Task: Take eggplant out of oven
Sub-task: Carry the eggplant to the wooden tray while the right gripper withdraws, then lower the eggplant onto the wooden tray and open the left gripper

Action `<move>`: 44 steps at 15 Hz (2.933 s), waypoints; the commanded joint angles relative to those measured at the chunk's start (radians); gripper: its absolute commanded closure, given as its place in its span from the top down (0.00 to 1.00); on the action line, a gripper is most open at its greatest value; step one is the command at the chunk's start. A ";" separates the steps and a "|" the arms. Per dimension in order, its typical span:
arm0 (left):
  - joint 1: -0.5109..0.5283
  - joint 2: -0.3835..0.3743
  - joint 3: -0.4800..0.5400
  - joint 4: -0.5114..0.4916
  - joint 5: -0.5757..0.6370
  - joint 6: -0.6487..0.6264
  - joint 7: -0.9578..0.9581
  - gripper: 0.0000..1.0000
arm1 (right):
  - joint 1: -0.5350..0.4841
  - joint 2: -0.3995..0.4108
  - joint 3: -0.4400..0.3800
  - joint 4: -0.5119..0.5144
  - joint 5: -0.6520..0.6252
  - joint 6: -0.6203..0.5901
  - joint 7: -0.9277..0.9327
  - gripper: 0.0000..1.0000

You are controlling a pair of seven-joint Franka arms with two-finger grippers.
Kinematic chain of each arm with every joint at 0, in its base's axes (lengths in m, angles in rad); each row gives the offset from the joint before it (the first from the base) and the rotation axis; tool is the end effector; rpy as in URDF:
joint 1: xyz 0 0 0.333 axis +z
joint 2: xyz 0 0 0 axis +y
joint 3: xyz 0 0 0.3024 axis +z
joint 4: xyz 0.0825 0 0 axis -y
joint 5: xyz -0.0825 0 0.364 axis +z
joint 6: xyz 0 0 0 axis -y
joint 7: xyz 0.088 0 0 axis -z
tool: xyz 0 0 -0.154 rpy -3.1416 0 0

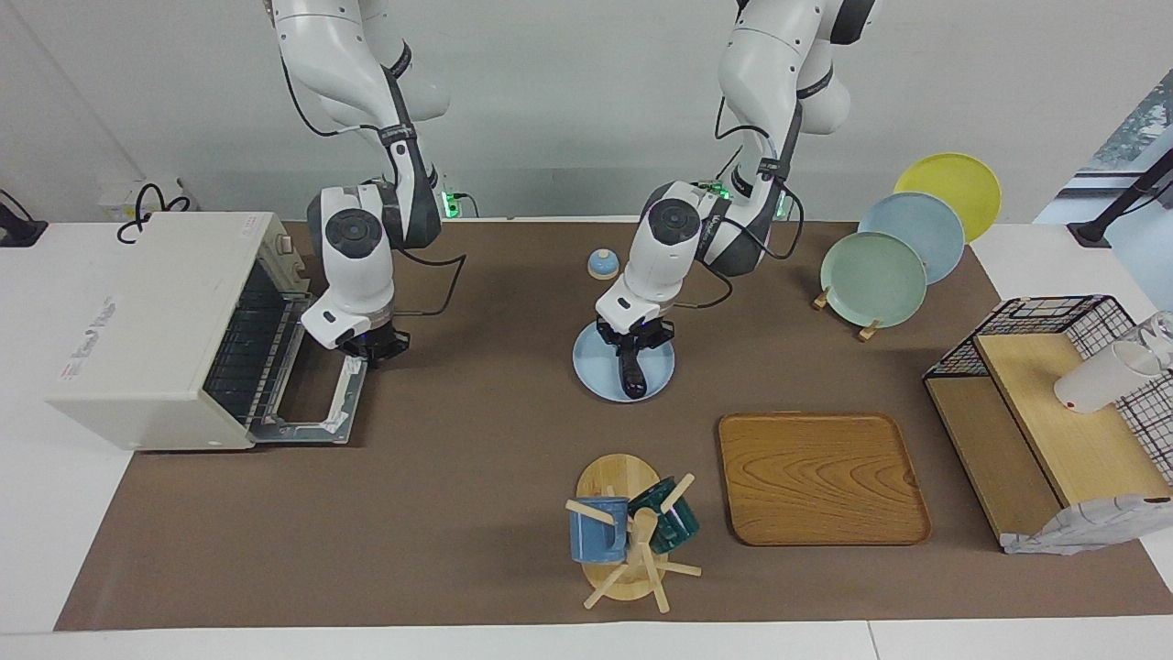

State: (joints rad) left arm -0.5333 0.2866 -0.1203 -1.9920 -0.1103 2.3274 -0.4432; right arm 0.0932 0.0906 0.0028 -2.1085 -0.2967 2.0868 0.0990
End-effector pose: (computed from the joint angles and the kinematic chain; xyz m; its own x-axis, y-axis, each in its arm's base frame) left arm 0.4660 -0.3628 0.2779 0.9913 -0.1311 -0.0097 -0.1289 -0.9837 0.1254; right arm 0.5251 0.0240 0.3198 0.9839 0.1440 -0.1055 0.1663 -0.9544 0.2479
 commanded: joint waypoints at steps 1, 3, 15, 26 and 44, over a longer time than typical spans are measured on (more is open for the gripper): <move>0.041 -0.037 0.004 0.044 0.014 -0.084 -0.011 0.00 | -0.064 -0.040 -0.010 0.100 -0.030 -0.102 -0.157 0.05; 0.102 -0.040 0.004 0.125 0.014 -0.173 0.004 0.00 | -0.093 -0.070 -0.010 0.113 -0.027 -0.126 -0.246 0.05; 0.498 0.300 0.001 0.613 0.089 -0.321 0.281 0.00 | -0.098 -0.137 0.008 0.285 0.152 -0.351 -0.302 0.13; 0.489 0.336 0.001 0.516 0.150 -0.120 0.302 0.80 | -0.141 -0.141 0.002 0.030 0.064 -0.083 -0.266 0.13; 0.526 -0.108 0.011 0.536 0.077 -0.669 0.265 1.00 | -0.095 -0.124 0.009 0.427 0.269 -0.468 -0.312 1.00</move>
State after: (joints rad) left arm -0.0227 0.2624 -0.1092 -1.4174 -0.0232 1.7405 -0.1722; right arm 0.0075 -0.0622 0.0101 -1.7672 -0.0570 1.7006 -0.2182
